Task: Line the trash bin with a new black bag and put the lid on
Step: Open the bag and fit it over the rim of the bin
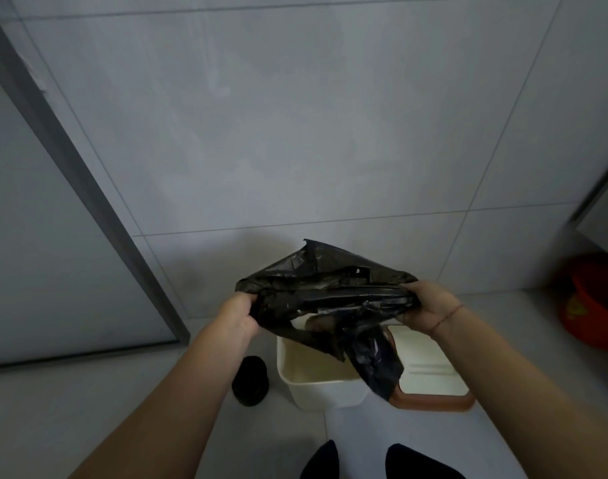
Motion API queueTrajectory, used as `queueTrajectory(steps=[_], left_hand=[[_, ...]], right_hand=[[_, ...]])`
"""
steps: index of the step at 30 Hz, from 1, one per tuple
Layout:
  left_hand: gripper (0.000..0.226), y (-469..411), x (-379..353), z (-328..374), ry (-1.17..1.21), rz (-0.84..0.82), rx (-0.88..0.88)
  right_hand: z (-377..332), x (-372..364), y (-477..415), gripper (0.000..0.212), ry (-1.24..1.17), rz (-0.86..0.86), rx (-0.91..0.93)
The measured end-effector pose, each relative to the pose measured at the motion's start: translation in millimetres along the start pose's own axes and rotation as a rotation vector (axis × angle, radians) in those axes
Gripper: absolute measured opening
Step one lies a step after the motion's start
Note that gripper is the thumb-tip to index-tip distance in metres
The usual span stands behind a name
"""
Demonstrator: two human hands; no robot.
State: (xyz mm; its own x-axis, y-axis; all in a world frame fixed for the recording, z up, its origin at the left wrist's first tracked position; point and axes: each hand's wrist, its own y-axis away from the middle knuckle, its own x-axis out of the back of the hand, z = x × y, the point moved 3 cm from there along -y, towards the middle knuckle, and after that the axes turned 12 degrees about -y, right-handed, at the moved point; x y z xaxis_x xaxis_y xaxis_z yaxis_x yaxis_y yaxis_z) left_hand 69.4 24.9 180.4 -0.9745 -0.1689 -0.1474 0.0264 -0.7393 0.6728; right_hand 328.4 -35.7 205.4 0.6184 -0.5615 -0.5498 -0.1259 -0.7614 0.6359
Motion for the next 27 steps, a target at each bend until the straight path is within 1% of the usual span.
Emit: queueTrajectory(steps=[1,3,5,7,8,9,10,12,14,15,17,18,19,21,23,25,27], left_hand=[[0.032,1.7,1.3,0.4,0.027,-0.003,0.011],[0.032,7.5,-4.7,-0.7,0.033,-0.086,0.018],[0.035,18.9,-19.4,-5.9,-0.022,-0.241,0.018],[0.055,31.2,-36.6,-15.7,-0.103,-0.418,0.076],[0.061,36.5,-44.5,-21.4,-0.165,-0.496,0.103],[0.061,41.5,-50.5,-27.3,-0.244,-0.562,0.127],[0.056,45.9,-54.7,-32.6,-0.324,-0.610,0.151],[0.037,49.4,-57.2,-41.5,-0.483,-0.659,0.186],[0.020,50.4,-57.6,-46.8,-0.619,-0.633,0.198],[0.016,49.5,-57.7,-47.7,-0.633,-0.593,0.187],[0.011,46.9,-60.9,-46.1,-0.545,-0.494,0.122],[0.008,46.0,-62.4,-44.1,-0.489,-0.435,0.081],[0.008,45.1,-62.7,-42.5,-0.443,-0.372,0.050],[0.017,42.4,-62.0,-40.8,-0.347,-0.244,0.017],[0.025,38.2,-58.3,-39.0,-0.232,-0.130,-0.011],[0.029,32.5,-52.0,-36.6,-0.119,-0.025,-0.047],[0.034,25.3,-43.8,-32.2,0.004,0.068,-0.056]], right_hand=[[-2.4,-1.9,2.0,0.029,-0.014,-0.029,0.002],[-4.9,-6.2,3.5,0.027,-0.018,-0.085,0.009],[-1.4,-11.8,4.4,0.026,0.060,-0.154,0.003],[7.6,-18.1,5.6,0.034,0.153,-0.243,-0.047],[11.9,-21.3,7.5,0.037,0.201,-0.284,-0.076],[14.7,-24.3,9.9,0.037,0.252,-0.330,-0.088],[15.9,-27.2,12.1,0.035,0.300,-0.373,-0.075],[14.2,-30.9,15.4,0.028,0.337,-0.443,-0.008],[12.8,-33.2,16.9,0.029,0.351,-0.496,0.050],[14.3,-34.4,18.0,0.031,0.407,-0.523,0.067],[22.4,-36.0,19.5,0.037,0.654,-0.551,0.090],[27.0,-35.3,18.1,0.040,0.800,-0.521,0.107],[29.5,-33.9,15.4,0.043,0.921,-0.450,0.138],[28.7,-28.8,10.1,0.049,1.046,-0.277,0.220],[27.2,-24.1,6.2,0.049,1.057,-0.195,0.258],[27.8,-21.7,4.2,0.049,1.023,-0.165,0.247],[27.1,-20.7,2.5,0.048,1.051,-0.125,0.245]])
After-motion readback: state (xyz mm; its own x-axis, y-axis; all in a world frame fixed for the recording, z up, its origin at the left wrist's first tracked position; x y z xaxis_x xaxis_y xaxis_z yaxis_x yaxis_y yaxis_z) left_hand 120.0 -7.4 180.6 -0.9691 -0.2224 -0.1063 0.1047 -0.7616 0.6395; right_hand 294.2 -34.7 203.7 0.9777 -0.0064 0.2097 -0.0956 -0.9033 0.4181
